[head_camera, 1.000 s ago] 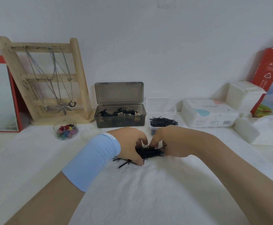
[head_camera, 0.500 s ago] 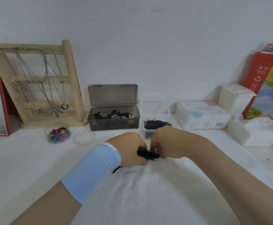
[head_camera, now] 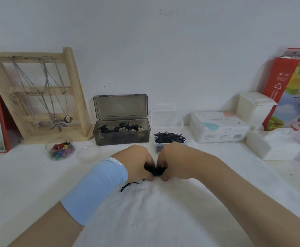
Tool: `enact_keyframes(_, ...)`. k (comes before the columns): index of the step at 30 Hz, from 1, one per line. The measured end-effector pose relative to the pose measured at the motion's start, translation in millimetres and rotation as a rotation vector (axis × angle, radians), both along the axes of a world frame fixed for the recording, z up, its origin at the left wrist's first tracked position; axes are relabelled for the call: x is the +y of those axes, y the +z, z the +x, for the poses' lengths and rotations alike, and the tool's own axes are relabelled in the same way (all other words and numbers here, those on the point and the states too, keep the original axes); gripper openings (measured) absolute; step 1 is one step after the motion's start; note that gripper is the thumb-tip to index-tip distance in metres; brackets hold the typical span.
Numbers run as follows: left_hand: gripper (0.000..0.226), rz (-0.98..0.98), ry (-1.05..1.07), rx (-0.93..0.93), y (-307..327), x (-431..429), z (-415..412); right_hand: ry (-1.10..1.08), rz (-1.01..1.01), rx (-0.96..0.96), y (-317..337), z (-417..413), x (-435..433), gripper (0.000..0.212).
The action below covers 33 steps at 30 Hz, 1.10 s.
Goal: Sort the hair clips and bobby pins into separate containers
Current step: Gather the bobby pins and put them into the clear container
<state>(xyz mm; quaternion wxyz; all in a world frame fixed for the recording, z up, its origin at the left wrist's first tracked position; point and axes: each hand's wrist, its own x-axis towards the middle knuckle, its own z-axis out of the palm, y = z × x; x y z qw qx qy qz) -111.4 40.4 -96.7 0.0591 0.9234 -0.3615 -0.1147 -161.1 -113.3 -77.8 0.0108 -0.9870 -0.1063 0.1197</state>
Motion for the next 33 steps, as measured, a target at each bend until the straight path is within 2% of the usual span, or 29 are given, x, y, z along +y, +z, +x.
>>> enact_keyframes(3,0.026,-0.021,-0.005,0.005,1.5,-0.7,-0.8,0.003,0.006,-0.03,-1.3,1.7,-1.5,0.021)
enact_keyframes(10,0.017,-0.078,0.037,-0.006,3.1,-1.1,-3.2,0.018,0.007,-0.042,-1.4,2.2,3.6,0.021)
enact_keyframes(12,0.025,-0.071,0.042,-0.012,7.7,0.2,-5.4,0.026,0.012,-0.041,-0.9,2.6,2.5,0.02)
enact_keyframes(16,0.032,0.085,0.048,-0.028,19.4,9.4,-5.5,0.052,-0.027,-0.069,-2.3,2.0,-2.7,0.013)
enact_keyframes(18,0.048,0.142,0.07,-0.037,24.1,13.6,-5.7,0.049,-0.027,-0.106,-0.9,2.2,-5.2,0.012)
enact_keyframes(20,0.066,0.036,0.106,-0.014,26.6,14.5,-6.7,0.06,-0.02,-0.117,3.9,1.6,-7.1,0.012)
enact_keyframes(21,0.067,-0.058,0.106,-0.001,27.9,12.7,-8.1,0.059,-0.015,-0.115,8.3,0.6,-7.7,0.012)
enact_keyframes(26,0.021,-0.32,0.056,-0.012,37.1,3.4,-12.1,0.017,0.094,-0.145,32.1,-5.5,-16.6,0.01)
enact_keyframes(29,0.015,-0.435,0.058,-0.066,51.6,-0.9,-2.2,-0.05,0.15,-0.208,49.2,-1.5,-26.1,0.028)
enact_keyframes(33,0.012,-0.53,0.078,-0.056,68.9,-21.0,27.1,-0.134,0.156,-0.293,64.0,24.7,-42.1,0.011)
